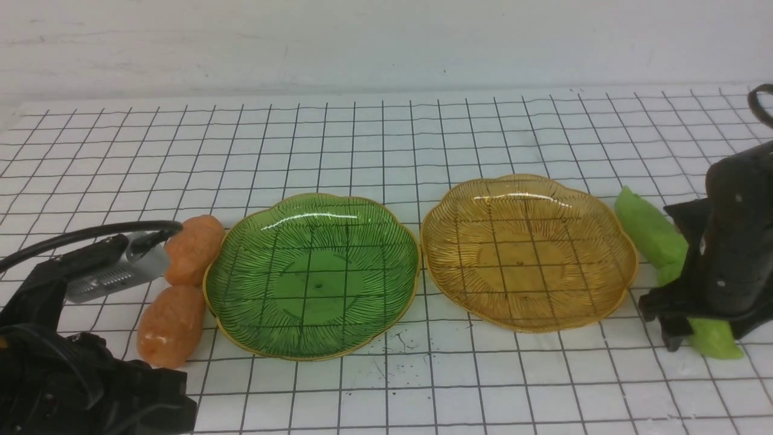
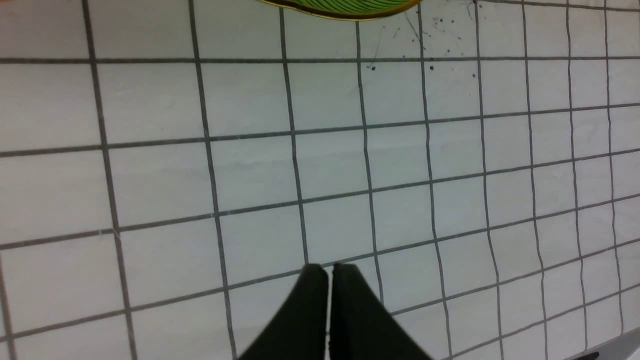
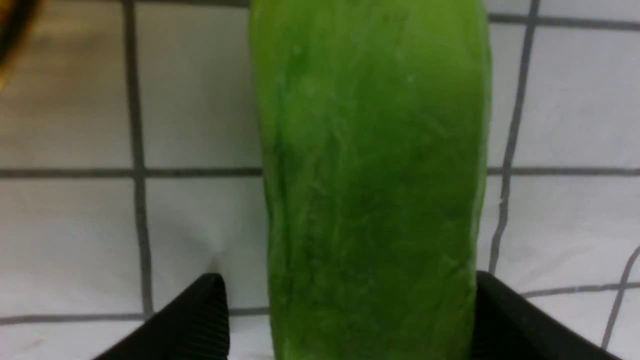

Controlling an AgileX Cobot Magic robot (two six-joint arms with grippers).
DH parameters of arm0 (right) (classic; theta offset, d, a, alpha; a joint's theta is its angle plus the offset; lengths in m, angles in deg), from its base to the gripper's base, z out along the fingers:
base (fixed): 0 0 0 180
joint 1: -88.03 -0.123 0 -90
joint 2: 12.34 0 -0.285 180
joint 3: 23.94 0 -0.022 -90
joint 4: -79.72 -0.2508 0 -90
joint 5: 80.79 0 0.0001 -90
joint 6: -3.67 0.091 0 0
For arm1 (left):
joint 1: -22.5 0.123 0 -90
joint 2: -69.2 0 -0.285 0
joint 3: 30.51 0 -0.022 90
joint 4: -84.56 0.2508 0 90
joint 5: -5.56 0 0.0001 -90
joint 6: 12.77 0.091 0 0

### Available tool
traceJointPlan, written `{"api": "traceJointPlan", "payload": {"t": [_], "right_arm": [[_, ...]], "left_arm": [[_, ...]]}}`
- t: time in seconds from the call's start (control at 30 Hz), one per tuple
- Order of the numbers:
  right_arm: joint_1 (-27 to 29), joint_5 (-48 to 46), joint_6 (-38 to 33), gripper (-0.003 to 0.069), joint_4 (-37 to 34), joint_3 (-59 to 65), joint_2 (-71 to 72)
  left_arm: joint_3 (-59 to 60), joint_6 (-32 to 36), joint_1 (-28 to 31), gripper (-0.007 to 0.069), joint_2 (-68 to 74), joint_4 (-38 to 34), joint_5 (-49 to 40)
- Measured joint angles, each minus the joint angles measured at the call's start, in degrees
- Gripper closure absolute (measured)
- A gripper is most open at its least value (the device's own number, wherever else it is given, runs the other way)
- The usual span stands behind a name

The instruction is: Put different types of vegetables on the plate.

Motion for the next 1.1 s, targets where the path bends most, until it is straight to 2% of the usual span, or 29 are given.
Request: {"api": "traceJointPlan", "payload": {"t": [0.07, 0.17, 0.2, 0.3, 0.47, 0.5, 0.57, 0.67, 0.7, 0.8, 0.93, 1.1], "right_arm": [[0.0, -1.2, -0.1, 0.0153, 0.1, -0.3, -0.1], [0.0, -5.6, -0.1, 0.03, 0.4, -1.8, -0.1], [0.0, -8.3, -0.1, 0.0305, 0.4, -2.8, 0.0], [0.0, -13.0, -1.0, 0.0301, 0.2, -5.5, 1.4], [0.0, -13.8, -1.6, 0.0301, -3.6, -9.0, 6.4], [0.0, -14.3, -1.9, 0.0301, -9.1, -9.8, 9.0], [0.0, -14.5, -2.6, 0.0301, -11.8, -10.0, 10.2], [-0.9, -9.0, -10.3, 0.0301, -26.8, -10.0, 11.1], [-1.0, -8.6, -10.8, 0.0301, -27.4, -10.0, 10.9], [-4.1, -0.3, -17.6, 0.0301, -35.4, -10.0, 8.0], [-7.5, 6.5, -20.1, 0.0301, -37.6, -10.0, 3.9], [-8.6, 8.6, -20.4, 0.028, -38.0, -10.0, 0.1]], "left_arm": [[0.0, 0.0, 0.0, 0.0631, 0.0, 0.0, -0.4], [0.0, 0.0, 0.0, 0.0631, 0.0, 0.0, -1.1], [0.0, 0.0, 0.0, 0.0631, 0.0, 0.0, -1.2], [0.0, 0.0, 0.0, 0.0631, 0.0, 0.0, -1.3], [0.0, 0.0, 0.0, 0.0631, 0.0, 0.0, -1.3], [0.0, 0.0, 0.0, 0.0631, 0.0, 0.0, -1.3], [0.0, -0.1, 0.0, 0.0631, 0.0, -0.1, -1.3], [0.0, -0.1, 0.0, 0.0631, 0.0, -0.4, -1.7], [0.0, -0.1, 0.0, 0.0631, 0.0, -0.5, -1.7], [0.0, -0.1, 0.0, 0.0631, 0.0, -0.5, -2.0], [0.0, -0.1, 0.0, 0.0631, 0.0, -0.6, -2.1], [0.0, -0.1, 0.0, 0.0631, 0.0, -0.9, -2.2]]}}
